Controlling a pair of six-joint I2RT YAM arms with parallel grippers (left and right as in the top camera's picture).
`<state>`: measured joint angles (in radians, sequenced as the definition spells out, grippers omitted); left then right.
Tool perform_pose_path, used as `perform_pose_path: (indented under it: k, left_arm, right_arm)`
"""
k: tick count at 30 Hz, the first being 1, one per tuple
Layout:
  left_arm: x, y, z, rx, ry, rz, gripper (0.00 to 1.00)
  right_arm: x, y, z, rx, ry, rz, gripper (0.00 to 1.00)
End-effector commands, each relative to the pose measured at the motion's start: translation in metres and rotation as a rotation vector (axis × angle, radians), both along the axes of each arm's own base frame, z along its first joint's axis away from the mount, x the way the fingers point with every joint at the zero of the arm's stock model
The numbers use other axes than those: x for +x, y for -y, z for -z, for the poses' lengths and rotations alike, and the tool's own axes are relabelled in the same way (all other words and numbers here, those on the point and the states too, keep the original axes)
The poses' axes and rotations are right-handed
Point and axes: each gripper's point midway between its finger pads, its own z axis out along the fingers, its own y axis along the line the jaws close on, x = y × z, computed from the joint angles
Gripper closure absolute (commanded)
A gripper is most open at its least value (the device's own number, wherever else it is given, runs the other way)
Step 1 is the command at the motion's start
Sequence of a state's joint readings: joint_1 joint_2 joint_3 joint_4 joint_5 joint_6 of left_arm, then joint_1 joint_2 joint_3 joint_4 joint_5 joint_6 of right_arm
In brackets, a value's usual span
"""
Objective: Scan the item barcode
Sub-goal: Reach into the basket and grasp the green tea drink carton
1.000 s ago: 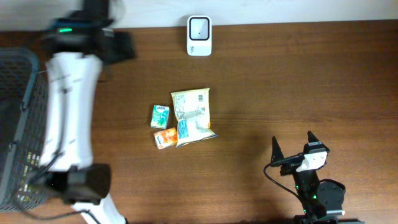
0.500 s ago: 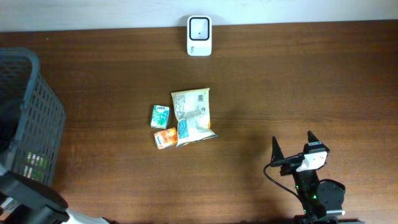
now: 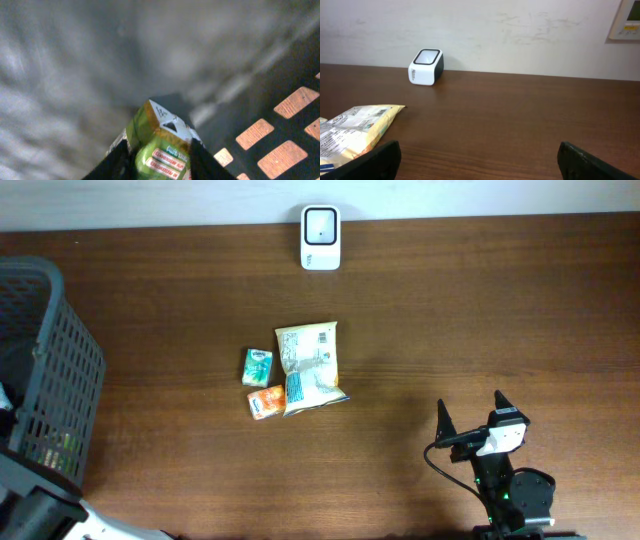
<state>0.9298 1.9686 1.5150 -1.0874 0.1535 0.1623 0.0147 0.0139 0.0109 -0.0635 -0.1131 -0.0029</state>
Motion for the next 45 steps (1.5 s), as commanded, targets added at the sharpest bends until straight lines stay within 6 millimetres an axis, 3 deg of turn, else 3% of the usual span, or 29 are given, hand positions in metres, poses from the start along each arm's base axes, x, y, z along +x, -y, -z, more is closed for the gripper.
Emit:
perform_pose_path:
  k: [1,3,8,9,10,11,14,19,21,26,27,29,31,35,38,40,42,44,45]
  left_arm:
    - [-0.007,0.000,0.020,-0.017,-0.052,0.011,0.81]
    - [-0.009,-0.003,0.020,-0.004,-0.065,0.010,1.00]
    - [-0.013,-0.008,0.020,0.026,-0.092,0.034,1.00]
    - [-0.012,-0.007,0.020,0.022,-0.084,0.034,0.81]
    - [-0.012,-0.007,0.019,0.020,-0.083,0.034,0.50]
    - [-0.011,-0.006,0.019,0.015,-0.080,0.035,0.42]
    - [0.001,0.002,0.009,-0.030,-0.011,0.097,0.38]
    - [-0.004,0.015,-0.001,-0.094,-0.024,0.121,0.41]
    - [-0.004,0.015,-0.001,-0.090,-0.022,0.121,0.63]
    - [-0.002,0.010,0.013,-0.076,-0.022,0.121,0.43]
    - [-0.003,0.011,0.017,-0.088,-0.029,0.121,0.44]
    - [-0.001,0.009,0.019,-0.083,-0.026,0.121,0.81]
    - [0.000,0.007,0.019,-0.075,-0.020,0.121,1.00]
    - [0.006,-0.003,0.009,-0.045,-0.007,0.085,1.00]
    - [0.019,-0.035,-0.021,0.065,0.012,-0.022,1.00]
    - [0.033,-0.058,-0.054,0.144,0.067,-0.122,1.00]
    - [0.039,-0.066,-0.065,0.171,0.097,-0.156,1.00]
    - [0.040,-0.066,-0.065,0.171,0.097,-0.155,0.22]
    - [0.040,-0.066,-0.065,0.171,0.096,-0.153,0.01]
  right_arm:
    - [0.000,-0.001,0.002,0.003,-0.004,-0.005,0.01]
    - [0.000,-0.001,0.002,0.003,-0.005,-0.005,0.01]
    - [0.000,-0.001,0.002,0.003,-0.005,-0.005,0.01]
    - [0.000,-0.001,0.002,0.003,-0.005,-0.005,0.01]
    - [0.000,-0.001,0.002,0.003,-0.005,-0.005,0.01]
    - [0.000,-0.001,0.002,0.003,-0.004,-0.005,0.01]
    - [0.000,-0.001,0.002,0.003,-0.005,-0.005,0.01]
    - [0.000,-0.001,0.002,0.003,-0.004,-0.005,0.01]
    - [0.000,-0.001,0.002,0.003,-0.004,-0.005,0.01]
    - [0.000,-0.001,0.002,0.003,-0.005,-0.005,0.01]
    - [0.000,-0.001,0.002,0.003,-0.005,-0.005,0.01]
    - [0.000,-0.001,0.002,0.003,-0.005,-0.005,0.01]
    - [0.000,-0.001,0.002,0.003,-0.004,-0.005,0.01]
    - [0.000,-0.001,0.002,0.003,-0.005,-0.005,0.01]
    - [0.000,-0.001,0.002,0.003,-0.005,-0.005,0.01]
    - [0.000,-0.001,0.002,0.003,-0.005,-0.005,0.01]
    - [0.000,-0.001,0.002,0.003,-0.005,-0.005,0.01]
    - [0.000,-0.001,0.002,0.003,-0.005,-0.005,0.01]
    - [0.000,-0.001,0.002,0.003,-0.005,-0.005,0.01]
